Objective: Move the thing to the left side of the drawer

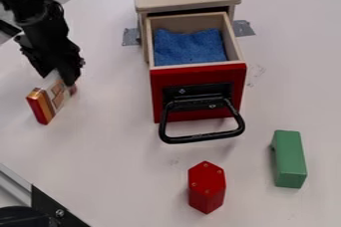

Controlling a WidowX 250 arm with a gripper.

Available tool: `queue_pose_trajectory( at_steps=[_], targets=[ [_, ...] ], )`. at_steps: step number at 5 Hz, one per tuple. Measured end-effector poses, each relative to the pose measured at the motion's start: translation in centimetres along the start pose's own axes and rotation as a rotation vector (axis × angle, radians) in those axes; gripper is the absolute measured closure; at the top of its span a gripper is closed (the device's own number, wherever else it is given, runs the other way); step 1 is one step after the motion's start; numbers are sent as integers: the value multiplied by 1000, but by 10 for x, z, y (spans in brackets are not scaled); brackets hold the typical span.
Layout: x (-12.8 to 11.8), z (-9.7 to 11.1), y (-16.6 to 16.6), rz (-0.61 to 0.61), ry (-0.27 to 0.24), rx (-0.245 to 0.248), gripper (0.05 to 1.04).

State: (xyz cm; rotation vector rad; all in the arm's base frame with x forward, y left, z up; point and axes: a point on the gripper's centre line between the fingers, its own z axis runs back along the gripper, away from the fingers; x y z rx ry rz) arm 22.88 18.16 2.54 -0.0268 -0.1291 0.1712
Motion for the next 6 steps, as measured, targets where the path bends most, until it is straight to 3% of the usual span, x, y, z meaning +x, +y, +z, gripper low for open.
queue_pose_trajectory(
  at_steps=[1,2,3,4,5,6],
  targets=[
    [-1,11,-7,-28,46,-50,101],
    [5,39,-19,-70,38,-60,83],
    [9,57,-45,-143,27,-105,83],
    [10,67,-59,-203,-10,-77,83],
    [10,66,-66,-248,-27,4,83],
    [11,66,-67,-270,-7,61,83]
  ],
)
